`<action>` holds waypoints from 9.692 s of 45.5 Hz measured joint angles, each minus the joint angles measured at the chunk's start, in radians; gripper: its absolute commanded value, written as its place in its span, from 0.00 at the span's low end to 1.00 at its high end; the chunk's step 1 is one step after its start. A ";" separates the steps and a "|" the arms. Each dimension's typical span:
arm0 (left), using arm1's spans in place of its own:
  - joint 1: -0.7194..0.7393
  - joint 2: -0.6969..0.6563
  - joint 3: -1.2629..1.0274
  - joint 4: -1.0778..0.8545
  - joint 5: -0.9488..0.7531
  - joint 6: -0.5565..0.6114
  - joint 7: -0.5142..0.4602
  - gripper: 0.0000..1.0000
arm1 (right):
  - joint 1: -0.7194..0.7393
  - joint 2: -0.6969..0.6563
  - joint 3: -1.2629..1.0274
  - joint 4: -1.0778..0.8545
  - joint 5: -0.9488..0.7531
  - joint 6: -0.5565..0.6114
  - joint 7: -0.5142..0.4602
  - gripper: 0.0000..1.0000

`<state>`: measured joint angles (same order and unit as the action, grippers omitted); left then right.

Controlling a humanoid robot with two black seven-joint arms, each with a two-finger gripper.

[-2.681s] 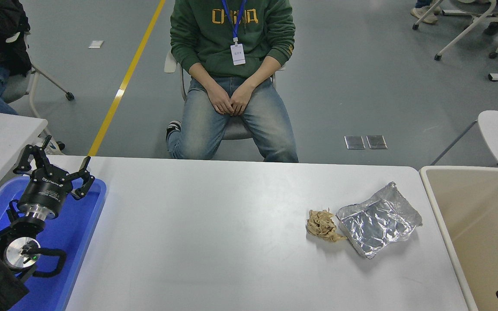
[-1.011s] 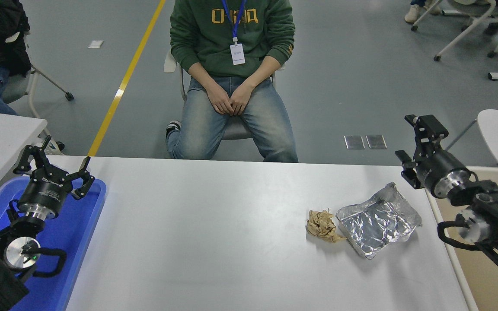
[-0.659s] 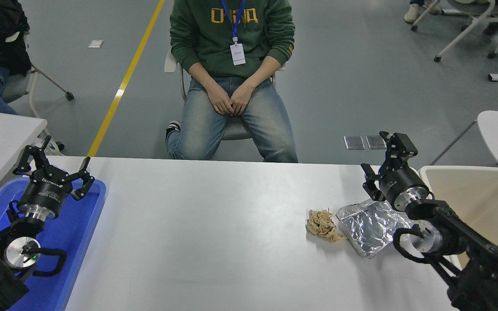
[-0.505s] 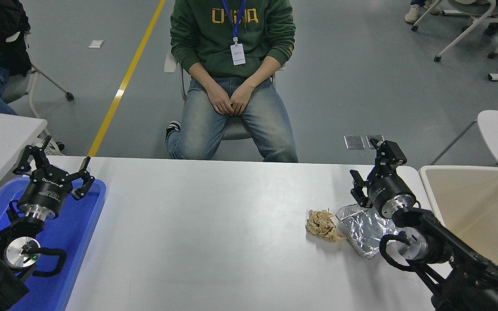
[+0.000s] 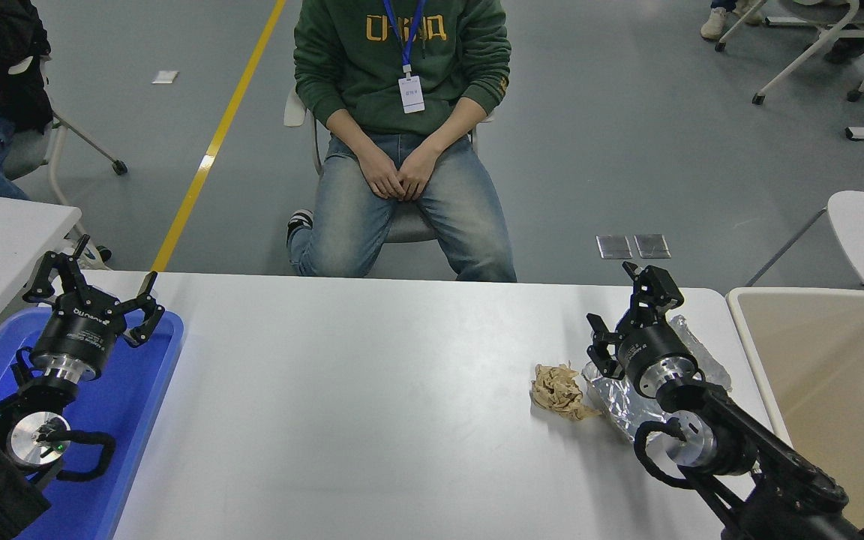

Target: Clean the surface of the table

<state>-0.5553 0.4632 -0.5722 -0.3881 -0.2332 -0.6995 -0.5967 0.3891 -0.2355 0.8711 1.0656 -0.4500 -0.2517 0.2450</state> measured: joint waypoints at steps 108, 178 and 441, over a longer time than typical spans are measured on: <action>0.000 0.000 0.000 0.000 0.000 0.000 0.000 1.00 | 0.509 -0.443 -1.050 0.059 0.065 0.142 -0.538 1.00; 0.000 0.000 0.000 0.000 0.000 0.000 0.000 1.00 | 0.580 -0.383 -1.082 -0.111 0.060 0.292 -0.576 0.00; 0.000 0.000 0.000 0.000 0.000 0.000 0.000 1.00 | 0.257 -0.446 -0.284 0.070 0.085 -0.008 -0.424 1.00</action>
<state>-0.5553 0.4632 -0.5722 -0.3881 -0.2332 -0.6995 -0.5968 0.6464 -0.6817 0.5869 1.1358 -0.3648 -0.2598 -0.1794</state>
